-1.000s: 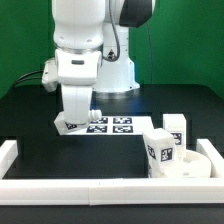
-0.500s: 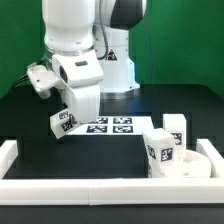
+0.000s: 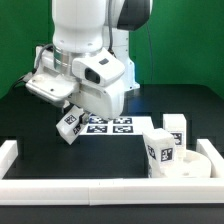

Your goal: Assemble stool

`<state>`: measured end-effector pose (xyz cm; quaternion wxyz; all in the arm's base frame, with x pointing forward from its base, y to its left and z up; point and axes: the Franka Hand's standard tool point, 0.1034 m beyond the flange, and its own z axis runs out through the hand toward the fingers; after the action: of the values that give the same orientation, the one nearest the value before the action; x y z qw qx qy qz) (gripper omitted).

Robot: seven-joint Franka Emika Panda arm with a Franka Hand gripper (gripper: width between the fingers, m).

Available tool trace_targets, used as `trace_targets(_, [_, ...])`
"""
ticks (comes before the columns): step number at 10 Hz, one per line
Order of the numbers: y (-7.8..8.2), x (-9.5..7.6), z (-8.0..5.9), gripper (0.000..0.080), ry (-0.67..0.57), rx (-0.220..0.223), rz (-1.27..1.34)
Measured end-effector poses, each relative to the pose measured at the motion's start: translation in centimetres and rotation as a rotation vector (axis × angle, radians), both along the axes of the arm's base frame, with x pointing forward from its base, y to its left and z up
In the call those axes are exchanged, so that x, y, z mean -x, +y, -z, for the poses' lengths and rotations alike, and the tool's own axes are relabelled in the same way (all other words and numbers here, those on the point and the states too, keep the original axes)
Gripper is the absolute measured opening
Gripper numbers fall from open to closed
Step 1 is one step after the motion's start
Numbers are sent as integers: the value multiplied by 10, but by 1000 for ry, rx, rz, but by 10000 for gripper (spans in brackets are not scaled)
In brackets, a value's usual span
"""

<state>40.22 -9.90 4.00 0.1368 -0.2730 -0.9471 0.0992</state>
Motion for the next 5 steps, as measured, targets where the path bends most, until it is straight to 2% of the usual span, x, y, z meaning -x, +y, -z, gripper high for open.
trace_targets(3, [-2,13,19,323,81,51,-181])
trace_targets(5, [-6,15,19,323,96,66,-281])
